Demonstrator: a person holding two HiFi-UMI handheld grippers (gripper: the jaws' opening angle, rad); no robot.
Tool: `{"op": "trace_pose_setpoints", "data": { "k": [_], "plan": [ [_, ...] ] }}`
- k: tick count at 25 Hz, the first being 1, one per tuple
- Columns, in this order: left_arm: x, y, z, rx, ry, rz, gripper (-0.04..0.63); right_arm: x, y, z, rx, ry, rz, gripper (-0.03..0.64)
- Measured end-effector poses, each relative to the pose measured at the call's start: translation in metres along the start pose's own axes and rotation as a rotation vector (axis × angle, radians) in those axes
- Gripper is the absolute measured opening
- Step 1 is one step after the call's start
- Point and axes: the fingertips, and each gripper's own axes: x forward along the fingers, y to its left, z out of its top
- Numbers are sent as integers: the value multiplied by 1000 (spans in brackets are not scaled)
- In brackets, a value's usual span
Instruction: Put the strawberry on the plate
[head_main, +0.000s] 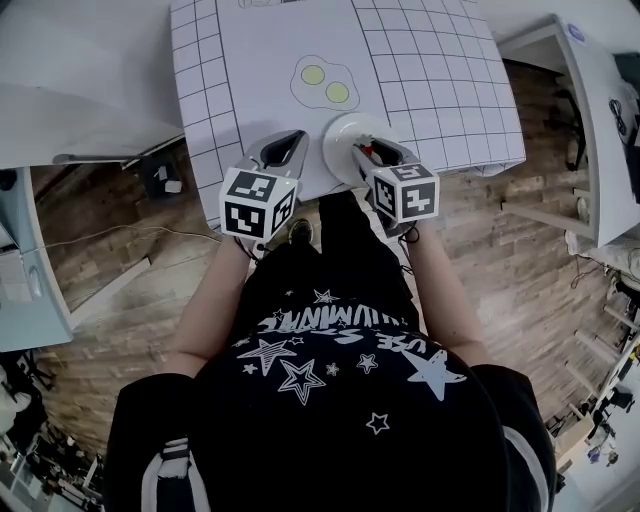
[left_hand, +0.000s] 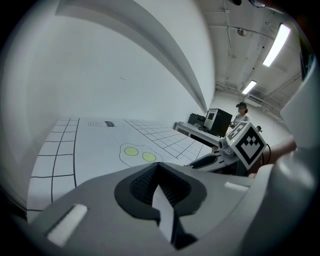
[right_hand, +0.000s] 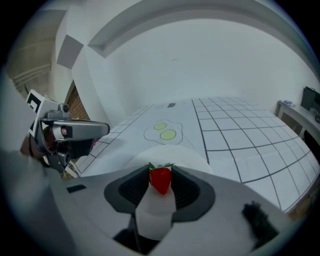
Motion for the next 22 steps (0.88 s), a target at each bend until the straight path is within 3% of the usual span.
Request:
{"op": "trace_pose_setpoints", "data": {
  "k": [10,22],
  "plan": [
    [2,2,0,-9,0,2,9,6,4,-4,-59,55,-9,145],
    [-7,3,7,-2,-27,3,9,-4,-5,0,-41,59,-56,162]
  ]
}}
